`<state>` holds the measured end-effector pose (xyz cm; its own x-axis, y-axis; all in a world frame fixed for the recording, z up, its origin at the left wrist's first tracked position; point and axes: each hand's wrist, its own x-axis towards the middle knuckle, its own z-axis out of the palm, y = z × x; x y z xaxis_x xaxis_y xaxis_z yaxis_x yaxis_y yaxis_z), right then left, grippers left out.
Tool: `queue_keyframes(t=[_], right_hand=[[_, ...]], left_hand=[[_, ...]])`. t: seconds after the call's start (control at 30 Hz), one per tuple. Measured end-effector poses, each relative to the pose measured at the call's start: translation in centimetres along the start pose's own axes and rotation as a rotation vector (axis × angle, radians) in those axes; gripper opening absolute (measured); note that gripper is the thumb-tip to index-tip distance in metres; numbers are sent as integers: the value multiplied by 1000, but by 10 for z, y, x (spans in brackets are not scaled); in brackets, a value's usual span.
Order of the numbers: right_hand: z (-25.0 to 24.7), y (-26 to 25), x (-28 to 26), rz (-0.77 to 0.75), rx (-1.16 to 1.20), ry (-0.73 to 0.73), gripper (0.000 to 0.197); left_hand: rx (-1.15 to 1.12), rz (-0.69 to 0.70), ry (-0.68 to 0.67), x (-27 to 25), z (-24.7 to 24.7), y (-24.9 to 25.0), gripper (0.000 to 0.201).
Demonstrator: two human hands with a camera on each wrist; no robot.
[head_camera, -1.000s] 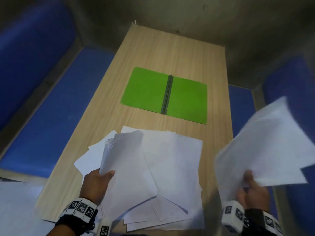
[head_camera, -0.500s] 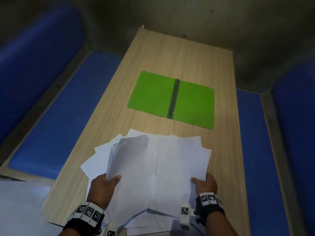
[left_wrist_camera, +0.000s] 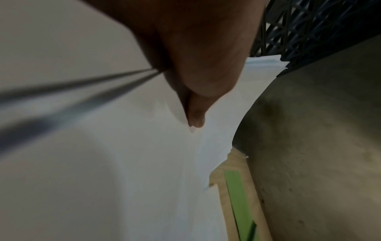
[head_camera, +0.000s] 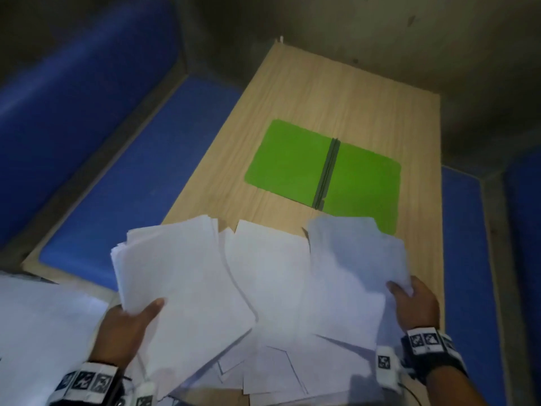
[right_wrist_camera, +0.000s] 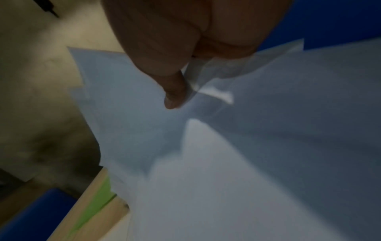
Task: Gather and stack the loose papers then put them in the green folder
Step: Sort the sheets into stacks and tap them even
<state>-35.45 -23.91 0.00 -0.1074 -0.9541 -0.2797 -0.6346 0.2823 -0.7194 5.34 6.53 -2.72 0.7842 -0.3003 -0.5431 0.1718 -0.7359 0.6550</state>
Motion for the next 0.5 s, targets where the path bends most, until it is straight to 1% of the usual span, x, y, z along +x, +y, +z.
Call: queue_keyframes(t=[0.03,0.07,0.13,0.2,0.27,0.33,0.37,0.4,0.43,0.47,0.5], right_hand=[[-7,-9,7,-29,-16,2,11],[-13,-18,15,-51,-39,16,15],[-20,-39,28,-83,-74,47,25],[-20,-69,36,-108,-71,4,24],[-5,-96,39,-124,-64,-118,20],[26,-118,39,-146,-118,-304,13],[47,-123,39,-147,-185,-404,12],[70,-124,38,-149,-286,-502,14],[93,-125,34,-123,-395,-580,23],[114,-119,33,-89,-528,-610,33],[132,-113,28,-2,-598,-612,40]], left_hand=[[17,-13,12,4,-11,-5,51],[28,-33,26,7,-20,-11,54],[26,-67,43,11,-35,-18,50],[28,-86,58,12,-43,-26,50],[15,-100,68,10,-46,-31,49],[-14,-116,76,11,-45,-36,48],[-27,-130,75,11,-43,-38,48],[-40,-145,73,9,-42,-39,47],[-54,-156,70,9,-40,-40,46],[-68,-159,71,8,-39,-40,45],[-74,-160,69,8,-37,-41,44]])
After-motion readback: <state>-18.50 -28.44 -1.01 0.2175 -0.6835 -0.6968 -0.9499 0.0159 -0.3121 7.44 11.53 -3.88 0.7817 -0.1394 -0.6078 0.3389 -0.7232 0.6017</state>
